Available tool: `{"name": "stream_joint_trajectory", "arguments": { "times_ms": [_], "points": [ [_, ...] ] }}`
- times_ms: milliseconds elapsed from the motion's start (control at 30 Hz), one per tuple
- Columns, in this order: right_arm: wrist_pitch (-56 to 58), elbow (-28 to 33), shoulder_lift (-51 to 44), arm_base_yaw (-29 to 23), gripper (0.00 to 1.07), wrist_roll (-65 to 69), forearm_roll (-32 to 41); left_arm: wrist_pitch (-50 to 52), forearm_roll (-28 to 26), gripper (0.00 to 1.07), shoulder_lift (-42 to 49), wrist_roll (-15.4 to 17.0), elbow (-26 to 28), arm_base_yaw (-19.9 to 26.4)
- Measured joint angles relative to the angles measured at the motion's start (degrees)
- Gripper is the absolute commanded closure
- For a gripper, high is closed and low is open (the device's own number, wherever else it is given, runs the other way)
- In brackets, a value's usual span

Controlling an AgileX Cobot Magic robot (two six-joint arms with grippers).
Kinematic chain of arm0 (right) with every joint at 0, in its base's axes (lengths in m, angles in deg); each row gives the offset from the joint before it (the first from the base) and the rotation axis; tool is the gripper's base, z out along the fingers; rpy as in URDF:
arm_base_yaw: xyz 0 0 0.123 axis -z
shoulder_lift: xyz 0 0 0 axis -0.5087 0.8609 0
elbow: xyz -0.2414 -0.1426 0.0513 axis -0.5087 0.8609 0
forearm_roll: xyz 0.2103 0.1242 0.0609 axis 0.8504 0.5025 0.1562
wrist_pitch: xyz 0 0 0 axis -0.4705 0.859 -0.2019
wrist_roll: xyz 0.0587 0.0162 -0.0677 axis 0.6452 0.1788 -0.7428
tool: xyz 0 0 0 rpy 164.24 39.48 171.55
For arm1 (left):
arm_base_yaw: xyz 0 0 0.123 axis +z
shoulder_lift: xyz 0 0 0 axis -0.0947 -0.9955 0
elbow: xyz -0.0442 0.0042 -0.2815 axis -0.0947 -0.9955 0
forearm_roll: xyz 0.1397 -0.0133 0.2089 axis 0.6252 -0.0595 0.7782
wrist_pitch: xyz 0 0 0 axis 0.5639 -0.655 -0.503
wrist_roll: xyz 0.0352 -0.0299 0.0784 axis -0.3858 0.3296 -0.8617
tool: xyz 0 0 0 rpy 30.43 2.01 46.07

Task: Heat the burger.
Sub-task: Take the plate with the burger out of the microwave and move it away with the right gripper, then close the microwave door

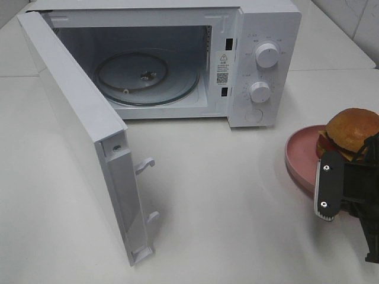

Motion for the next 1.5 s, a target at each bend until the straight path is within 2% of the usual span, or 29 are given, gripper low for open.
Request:
{"name": "stream_joint_trajectory", "arguments": {
  "times_ms": [67, 100, 133, 167, 233, 400, 667, 800, 833, 867, 900, 933, 1000, 1033, 1067, 1100, 1167, 1200, 1267, 1300, 1333, 1367, 1433, 1467, 1500],
  "points": [
    [-2.06, -0.34, 0.00, 0.00, 0.80, 2.98, -0.17, 0.00, 0.00, 1.06, 0.00, 0.00, 0.00, 0.00],
    [-2.06, -0.34, 0.00, 0.00, 0.80, 2.98, -0.17, 0.00, 0.00, 1.06, 0.00, 0.00, 0.00, 0.00],
    [-2.52, -0.40, 0.00, 0.00, 0.71, 4.01, -0.29, 0.00, 0.00, 1.06, 0.00, 0.00, 0.00, 0.00],
    [-2.52, -0.40, 0.00, 0.00, 0.71, 4.01, -0.29, 0.00, 0.00, 1.06, 0.00, 0.00, 0.00, 0.00],
    [-3.90, -0.52, -0.52, 0.00, 0.59, 7.16, -0.40, 0.00, 0.00, 1.06, 0.00, 0.00, 0.00, 0.00],
    [-4.70, -0.52, -2.12, 0.00, 0.56, 8.48, -0.40, 0.00, 0.00, 1.06, 0.00, 0.00, 0.00, 0.00],
    [-10.43, -0.46, -10.03, 0.00, 0.56, 13.52, 0.63, 0.00, 0.00, 1.06, 0.00, 0.00, 0.00, 0.00],
    [-12.03, -1.60, -14.84, 0.00, 0.56, 19.71, 5.33, 0.00, 0.00, 1.06, 0.00, 0.00, 0.00, 0.00],
    [-10.77, -3.04, -16.16, 0.00, 0.56, 23.20, 9.00, 0.00, 0.00, 1.06, 0.00, 0.00, 0.00, 0.00],
    [-10.77, -3.04, -16.16, 0.00, 0.56, 23.20, 9.00, 0.00, 0.00, 1.06, 0.00, 0.00, 0.00, 0.00],
    [-8.08, -5.16, -17.19, 0.00, 0.56, 27.10, 13.64, 0.00, 0.00, 1.06, 0.00, 0.00, 0.00, 0.00],
    [-8.08, -5.16, -17.19, 0.00, 0.56, 27.10, 13.64, 0.00, 0.00, 1.06, 0.00, 0.00, 0.00, 0.00],
    [-1.03, -8.14, -18.16, 0.00, 0.56, 32.20, 21.43, 0.00, 0.00, 1.06, 0.00, 0.00, 0.00, 0.00],
    [-1.03, -8.14, -18.16, 0.00, 0.56, 32.20, 21.43, 0.00, 0.00, 1.06, 0.00, 0.00, 0.00, 0.00],
    [3.78, -9.74, -18.28, 0.00, 0.56, 32.66, 27.16, 0.00, 0.00, 1.06, 0.00, 0.00, 0.00, 0.00],
    [3.78, -9.74, -18.28, 0.00, 0.56, 32.66, 27.16, 0.00, 0.00, 1.06, 0.00, 0.00, 0.00, 0.00],
    [9.11, -10.60, -18.28, 0.00, 0.56, 30.94, 34.55, 0.00, 0.00, 1.06, 0.00, 0.00, 0.00, 0.00],
    [9.11, -10.60, -18.28, 0.00, 0.56, 30.94, 34.55, 0.00, 0.00, 1.06, 0.00, 0.00, 0.00, 0.00],
    [12.32, -10.66, -18.28, 0.00, 0.55, 25.10, 43.32, 0.00, 0.00, 1.06, 0.00, 0.00, 0.00, 0.00],
    [12.32, -10.66, -18.28, 0.00, 0.55, 25.10, 43.32, 0.00, 0.00, 1.06, 0.00, 0.00, 0.00, 0.00],
    [13.87, -10.71, -18.28, 0.00, 0.54, 18.74, 50.31, 0.00, 0.00, 1.06, 0.00, 0.00, 0.00, 0.00],
    [13.87, -10.71, -18.28, 0.00, 0.54, 18.74, 50.31, 0.00, 0.00, 1.06, 0.00, 0.00, 0.00, 0.00],
    [16.84, -11.00, -18.28, 0.00, 0.49, 9.11, 60.73, 0.00, 0.00, 1.06, 0.00, 0.00, 0.00, 0.00],
    [16.84, -11.00, -18.28, 0.00, 0.49, 9.11, 60.73, 0.00, 0.00, 1.06, 0.00, 0.00, 0.00, 0.00],
    [19.88, -11.57, -18.28, 0.00, 0.44, 3.44, 66.81, 0.00, 0.00, 1.06, 0.00, 0.00, 0.00, 0.00]
  ]
}}
